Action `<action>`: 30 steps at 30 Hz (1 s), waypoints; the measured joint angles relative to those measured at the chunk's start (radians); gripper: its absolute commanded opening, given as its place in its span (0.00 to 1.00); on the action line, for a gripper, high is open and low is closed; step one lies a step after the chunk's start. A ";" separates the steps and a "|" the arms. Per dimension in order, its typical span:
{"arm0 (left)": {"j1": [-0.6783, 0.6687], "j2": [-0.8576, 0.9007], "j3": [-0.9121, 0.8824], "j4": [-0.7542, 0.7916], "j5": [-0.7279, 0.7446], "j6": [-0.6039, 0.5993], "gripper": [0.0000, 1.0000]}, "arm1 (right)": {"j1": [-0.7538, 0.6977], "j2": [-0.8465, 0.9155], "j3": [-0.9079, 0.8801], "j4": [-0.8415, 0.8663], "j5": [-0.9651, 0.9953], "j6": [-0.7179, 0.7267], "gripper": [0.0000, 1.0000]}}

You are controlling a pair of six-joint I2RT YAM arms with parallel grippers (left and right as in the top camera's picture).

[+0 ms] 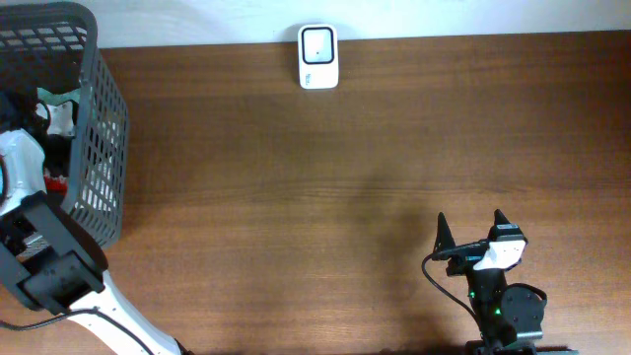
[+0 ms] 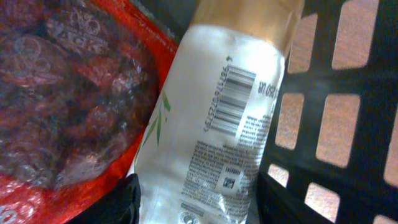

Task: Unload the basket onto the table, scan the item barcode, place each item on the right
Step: 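Grasp the white tube with the left gripper inside the basket, then lift the white tube out and lay it on the table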

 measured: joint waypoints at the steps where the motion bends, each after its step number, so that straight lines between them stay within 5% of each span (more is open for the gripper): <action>1: 0.002 0.000 -0.002 -0.005 -0.004 0.021 0.49 | 0.000 0.000 0.000 0.000 0.000 0.000 0.99; 6: -0.008 0.000 -0.009 -0.007 -0.050 0.065 0.50 | 0.000 0.000 0.000 0.000 0.000 0.000 0.99; 7: -0.008 0.000 -0.014 -0.005 -0.058 0.068 0.57 | 0.000 0.000 0.000 0.000 0.000 0.000 0.98; 8: -0.008 -0.002 -0.021 -0.003 -0.074 0.071 0.77 | 0.000 0.000 0.000 0.000 0.000 0.000 0.99; 12: 0.005 -0.005 -0.072 0.002 -0.192 0.082 0.86 | 0.000 0.000 0.000 0.000 0.000 0.000 0.98; 14: 0.007 -0.002 -0.081 0.004 -0.219 0.101 0.65 | 0.000 0.000 0.000 0.000 0.000 0.000 0.98; 19: 0.000 -0.002 -0.081 0.005 -0.234 0.126 0.39 | 0.000 0.000 0.000 0.000 0.000 0.000 0.99; 21: 0.000 -0.002 -0.072 -0.001 -0.235 0.113 0.18 | 0.000 0.000 0.000 0.000 0.000 0.000 0.98; 26: 0.000 0.004 0.101 -0.115 -0.248 0.008 0.01 | 0.000 0.000 0.000 0.000 0.000 0.000 0.98; 30: 0.000 -0.037 0.171 -0.123 -0.229 -0.030 0.00 | 0.000 0.000 0.000 0.000 0.000 0.000 0.98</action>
